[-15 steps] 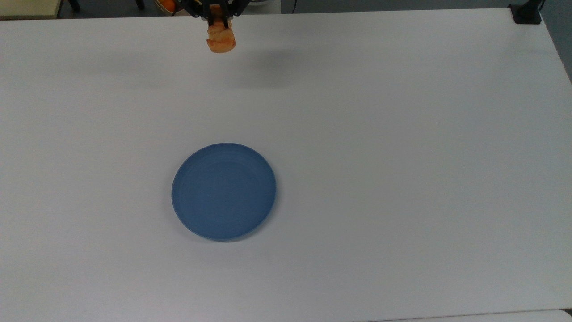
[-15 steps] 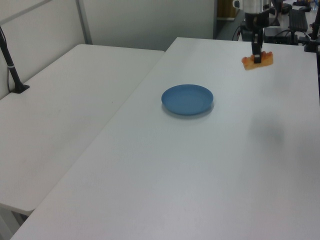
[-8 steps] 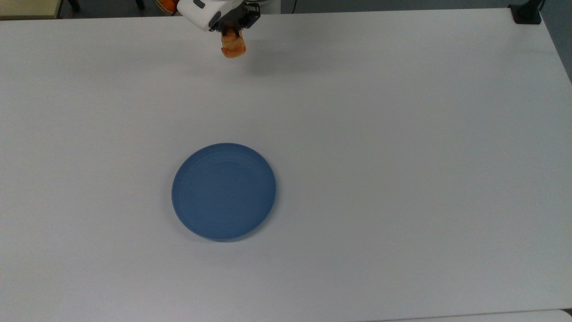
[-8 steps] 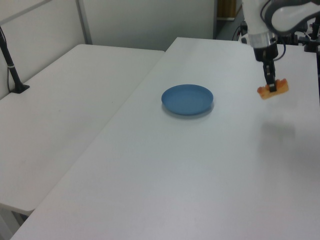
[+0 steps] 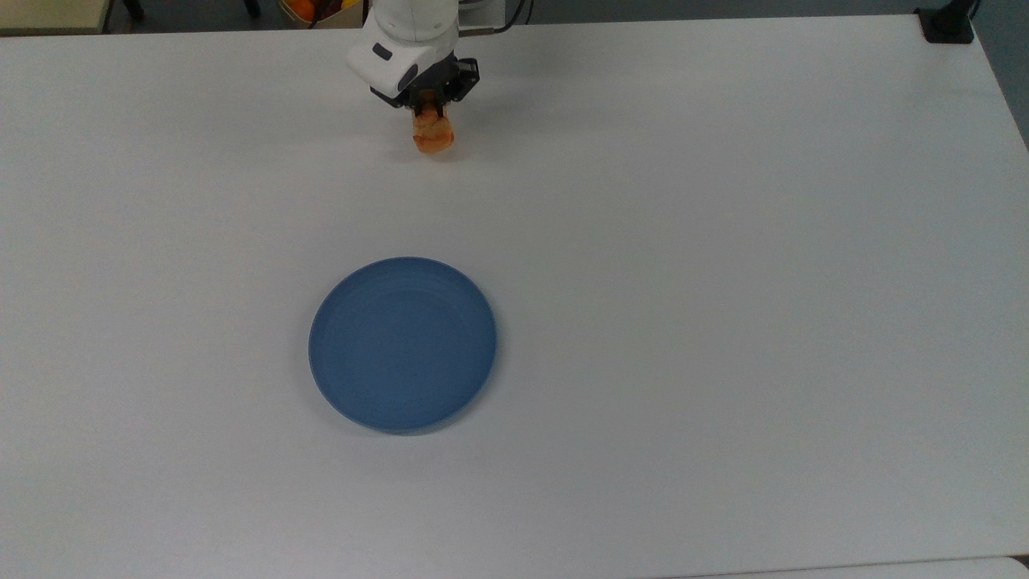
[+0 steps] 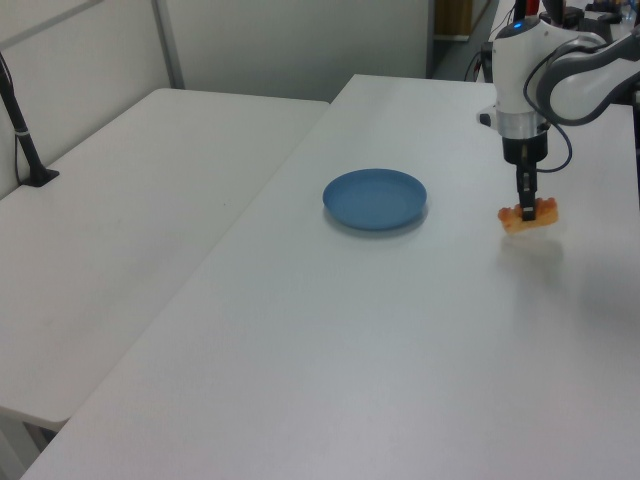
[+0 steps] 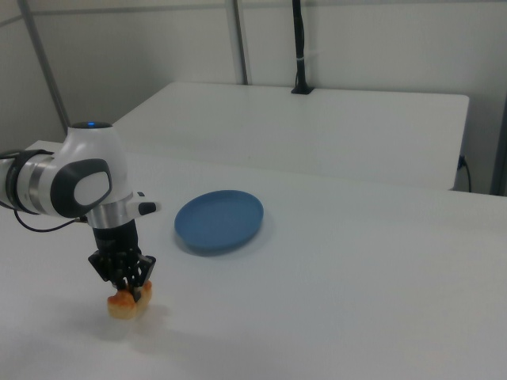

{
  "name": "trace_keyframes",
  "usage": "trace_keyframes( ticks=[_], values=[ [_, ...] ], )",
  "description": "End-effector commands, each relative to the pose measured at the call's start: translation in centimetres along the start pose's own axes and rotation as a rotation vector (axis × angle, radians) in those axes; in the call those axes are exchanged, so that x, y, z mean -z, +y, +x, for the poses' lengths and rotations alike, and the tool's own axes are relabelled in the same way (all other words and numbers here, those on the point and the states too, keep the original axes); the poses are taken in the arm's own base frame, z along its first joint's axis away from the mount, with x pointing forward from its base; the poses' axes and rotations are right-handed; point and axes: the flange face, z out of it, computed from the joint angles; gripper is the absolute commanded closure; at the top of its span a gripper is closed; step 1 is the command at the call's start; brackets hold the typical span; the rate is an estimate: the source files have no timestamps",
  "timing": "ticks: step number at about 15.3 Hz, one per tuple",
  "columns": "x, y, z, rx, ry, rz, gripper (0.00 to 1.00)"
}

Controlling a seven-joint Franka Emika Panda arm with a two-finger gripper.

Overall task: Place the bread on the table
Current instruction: 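Lower the held bread roll onto the bare table beside the plate, then open the gripper to release the bread roll and raise it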

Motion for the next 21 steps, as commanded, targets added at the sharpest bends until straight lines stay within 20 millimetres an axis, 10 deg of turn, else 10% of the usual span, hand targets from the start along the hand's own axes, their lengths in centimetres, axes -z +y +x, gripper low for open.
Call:
trace_keyframes(
  ticks=[1,4,8,12,17,21],
  values=[
    [-1.9,-0.4,0.6,-0.044,0.092,-0.01,0.73],
    [-3.0,-0.5,1.2,-0.057,0.121,-0.014,0.69],
    [-2.7,-0.5,1.2,-0.12,0.117,-0.01,0.0],
    [-2.4,-0.4,1.0,-0.134,0.088,-0.008,0.0],
    [3.9,-0.2,2.4,-0.14,0.09,-0.01,0.0],
    [14.5,0.6,3.6,-0.159,0.11,-0.004,0.0]
  ],
)
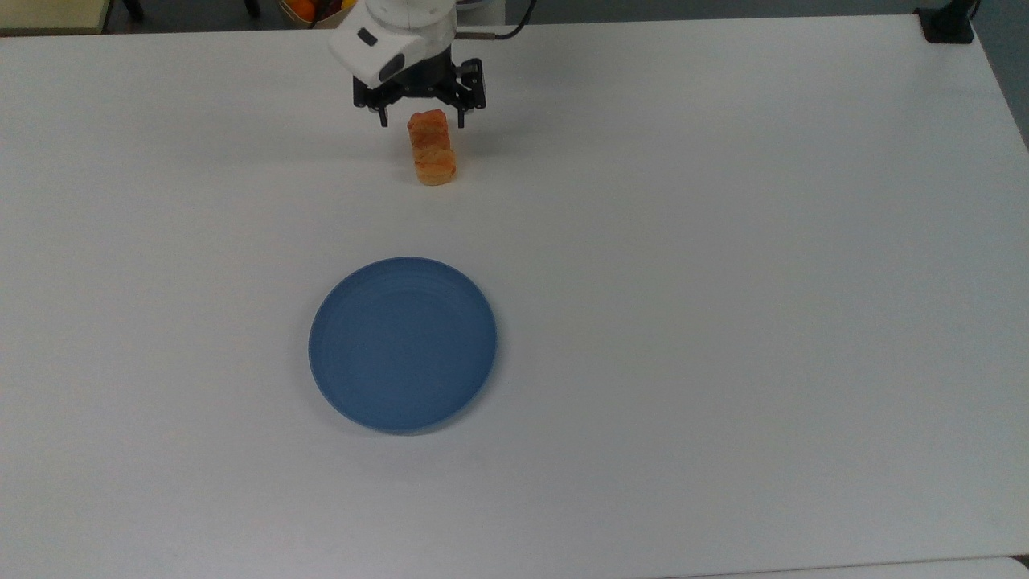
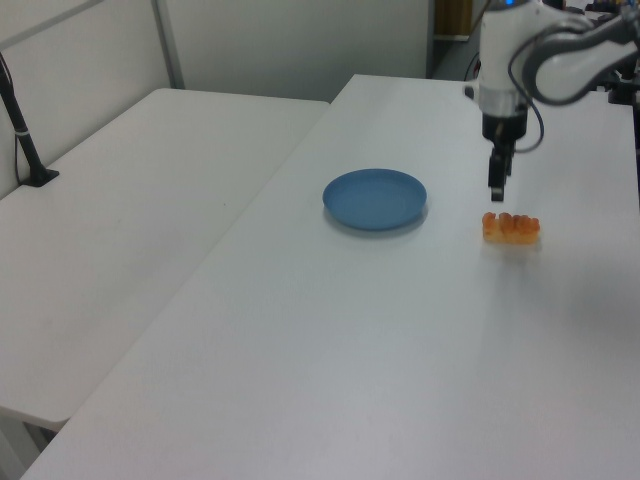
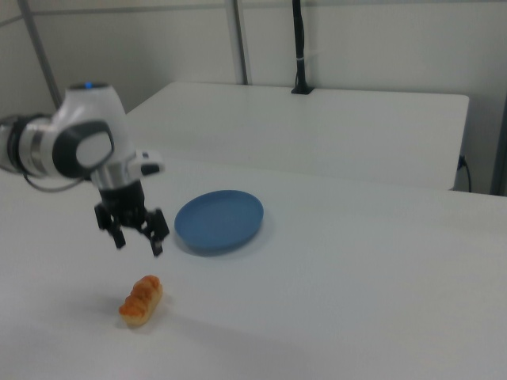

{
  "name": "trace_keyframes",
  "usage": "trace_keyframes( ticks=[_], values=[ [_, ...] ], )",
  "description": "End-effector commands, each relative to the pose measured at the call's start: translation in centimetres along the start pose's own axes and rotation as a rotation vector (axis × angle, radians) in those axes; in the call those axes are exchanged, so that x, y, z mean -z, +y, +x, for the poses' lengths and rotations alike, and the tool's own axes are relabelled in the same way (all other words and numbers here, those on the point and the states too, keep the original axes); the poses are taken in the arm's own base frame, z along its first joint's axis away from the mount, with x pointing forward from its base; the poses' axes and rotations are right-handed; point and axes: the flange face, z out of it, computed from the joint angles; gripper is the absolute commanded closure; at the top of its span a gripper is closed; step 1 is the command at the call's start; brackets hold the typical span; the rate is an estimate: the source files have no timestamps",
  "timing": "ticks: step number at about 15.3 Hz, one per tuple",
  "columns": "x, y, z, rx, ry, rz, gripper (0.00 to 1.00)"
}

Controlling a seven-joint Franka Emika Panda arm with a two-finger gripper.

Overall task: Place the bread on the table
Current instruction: 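Open the gripper to release the bread roll and raise it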

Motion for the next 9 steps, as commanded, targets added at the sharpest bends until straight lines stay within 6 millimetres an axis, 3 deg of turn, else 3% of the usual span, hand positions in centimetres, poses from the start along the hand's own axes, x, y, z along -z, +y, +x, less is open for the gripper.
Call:
trace_keyframes(
  ticks=[1,5,7,9],
  values=[
    [11.7,0.3,1.3,-0.043,0.006,0.026,0.0],
    [19.0,1.8,0.1,-0.098,0.011,0.168,0.0],
    [21.1,2.1,-0.9,-0.124,0.026,0.173,0.0],
    [21.1,2.9,-0.7,-0.179,0.037,0.172,0.0]
  ],
)
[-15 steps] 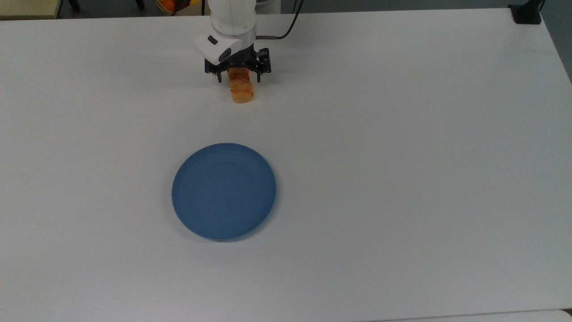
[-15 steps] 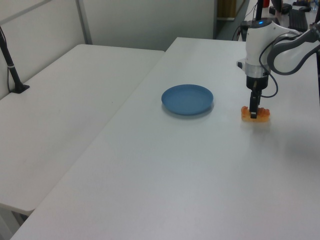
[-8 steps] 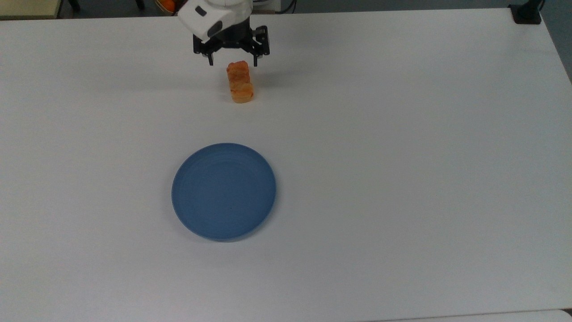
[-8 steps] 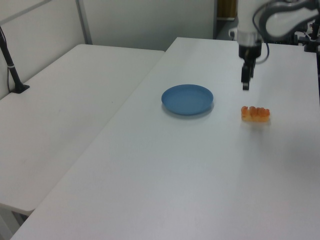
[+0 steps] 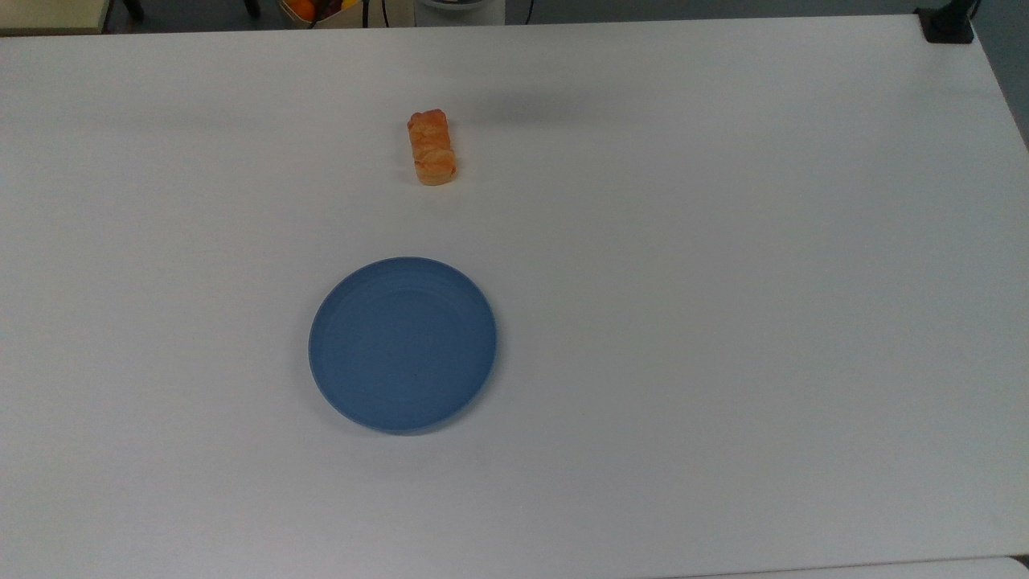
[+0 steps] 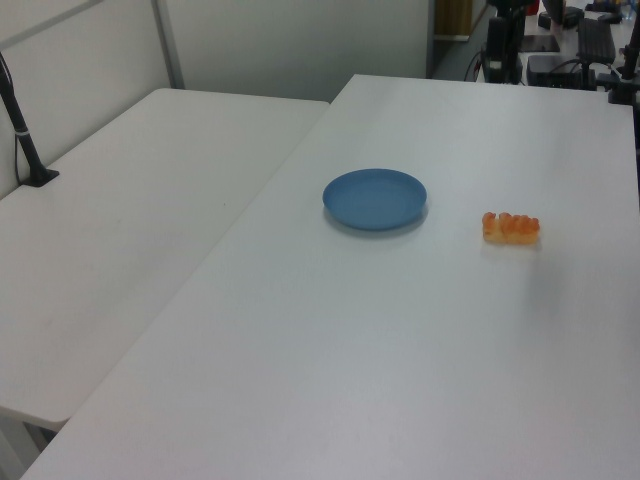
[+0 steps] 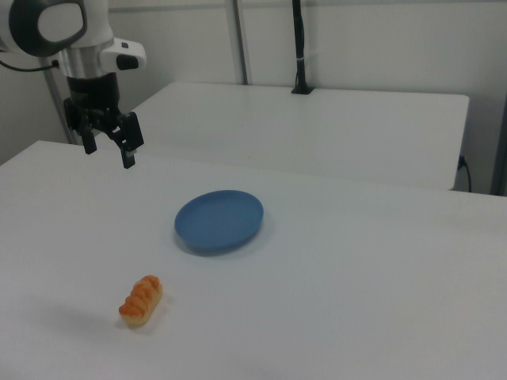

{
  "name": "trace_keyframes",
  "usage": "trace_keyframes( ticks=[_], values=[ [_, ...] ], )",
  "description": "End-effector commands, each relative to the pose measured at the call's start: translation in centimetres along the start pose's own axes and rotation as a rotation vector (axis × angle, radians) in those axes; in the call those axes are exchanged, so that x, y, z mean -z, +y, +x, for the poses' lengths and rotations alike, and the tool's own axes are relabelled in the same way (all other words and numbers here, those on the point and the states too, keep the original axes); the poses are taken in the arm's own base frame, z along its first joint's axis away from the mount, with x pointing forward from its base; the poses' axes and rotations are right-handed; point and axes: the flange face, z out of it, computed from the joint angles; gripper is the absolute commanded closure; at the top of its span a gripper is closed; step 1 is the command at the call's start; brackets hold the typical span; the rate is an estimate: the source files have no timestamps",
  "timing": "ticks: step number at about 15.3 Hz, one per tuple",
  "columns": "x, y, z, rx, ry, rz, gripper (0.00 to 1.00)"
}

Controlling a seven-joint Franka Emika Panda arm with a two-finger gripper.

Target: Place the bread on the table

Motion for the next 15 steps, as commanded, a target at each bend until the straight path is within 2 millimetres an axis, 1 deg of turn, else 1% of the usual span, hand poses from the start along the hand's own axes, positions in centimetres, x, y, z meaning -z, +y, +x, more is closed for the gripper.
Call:
trace_keyframes(
  ticks=[1,4,8,12,15],
  values=[
    [0.6,0.4,0.2,-0.047,0.018,0.019,0.0],
    [0.8,0.0,0.8,-0.016,0.07,0.016,0.0],
    [0.7,0.4,2.3,0.108,0.147,-0.019,0.0],
    [-0.6,1.2,3.8,0.231,0.155,-0.083,0.0],
    [-0.6,1.2,3.4,0.252,0.143,-0.083,0.0]
  ],
)
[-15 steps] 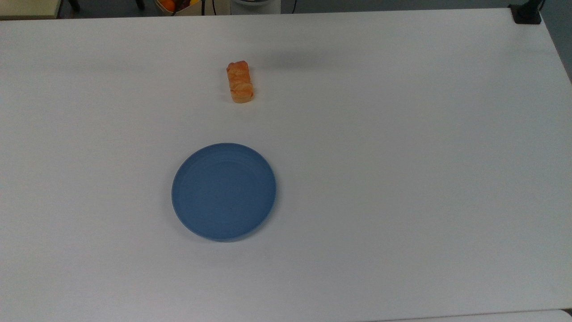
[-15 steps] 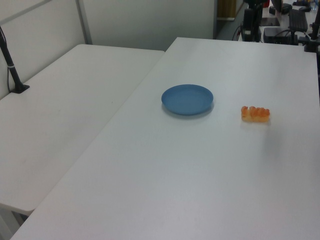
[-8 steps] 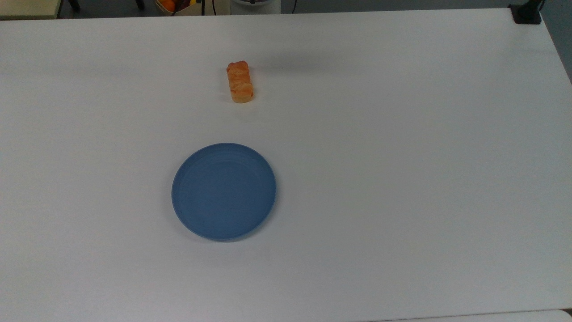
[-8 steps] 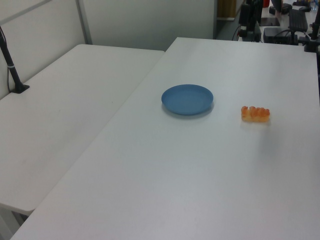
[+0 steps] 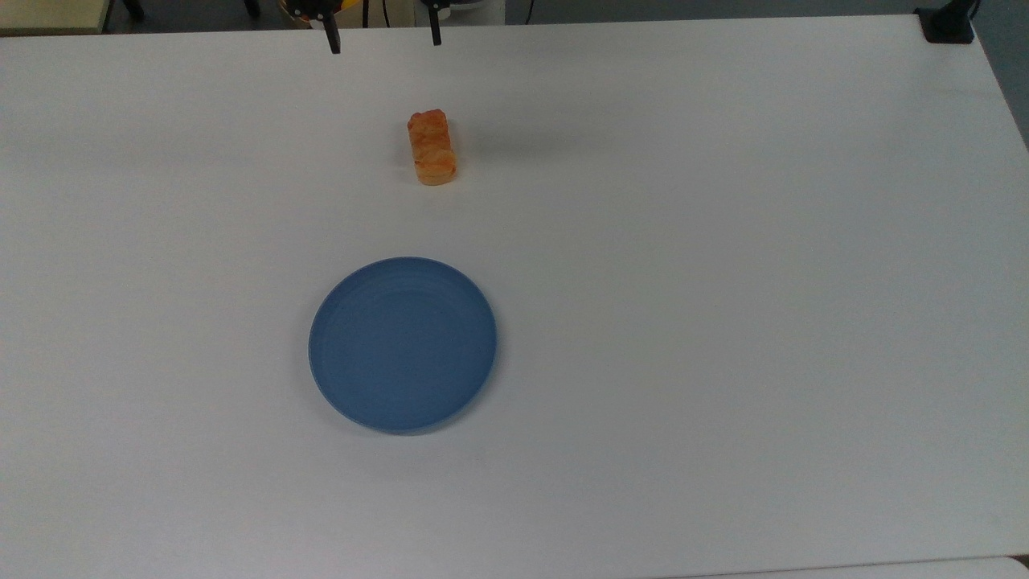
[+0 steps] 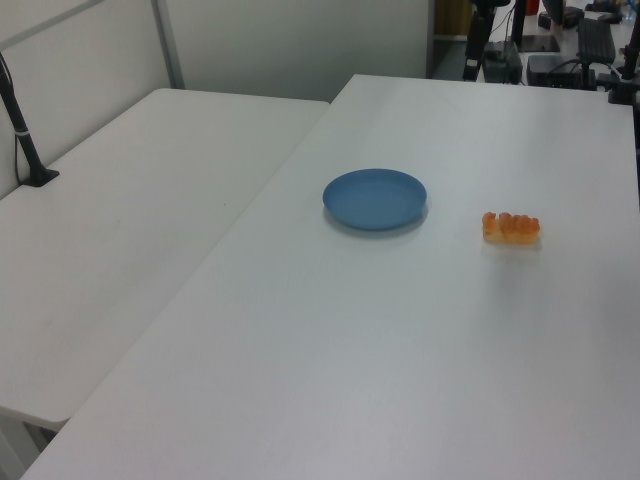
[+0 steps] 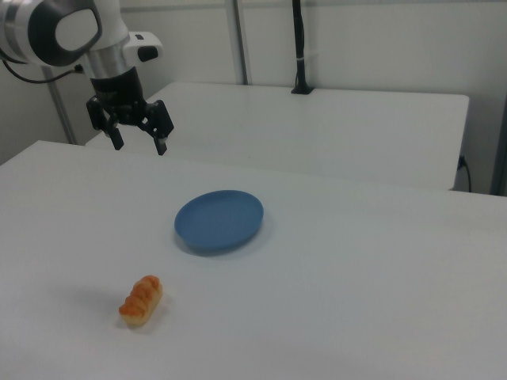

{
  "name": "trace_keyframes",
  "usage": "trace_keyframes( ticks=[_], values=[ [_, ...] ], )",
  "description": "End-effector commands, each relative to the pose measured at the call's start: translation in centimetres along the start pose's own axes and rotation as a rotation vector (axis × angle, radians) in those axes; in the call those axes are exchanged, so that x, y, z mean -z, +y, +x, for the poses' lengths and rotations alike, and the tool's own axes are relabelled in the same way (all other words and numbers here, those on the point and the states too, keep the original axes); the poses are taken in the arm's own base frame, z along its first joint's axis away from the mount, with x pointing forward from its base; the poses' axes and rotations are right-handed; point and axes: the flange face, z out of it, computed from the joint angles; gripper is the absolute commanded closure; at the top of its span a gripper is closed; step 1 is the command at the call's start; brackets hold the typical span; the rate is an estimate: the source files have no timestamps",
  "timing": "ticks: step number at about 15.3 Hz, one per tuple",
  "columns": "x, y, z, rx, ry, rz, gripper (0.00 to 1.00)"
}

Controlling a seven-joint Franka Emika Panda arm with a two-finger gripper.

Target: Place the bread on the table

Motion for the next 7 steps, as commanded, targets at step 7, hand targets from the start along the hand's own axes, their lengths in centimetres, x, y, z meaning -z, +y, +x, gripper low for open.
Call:
trace_keyframes(
  ticks=[7],
  values=[
    [-0.12,0.13,-0.2,0.03,-0.008,0.005,0.0]
  ],
)
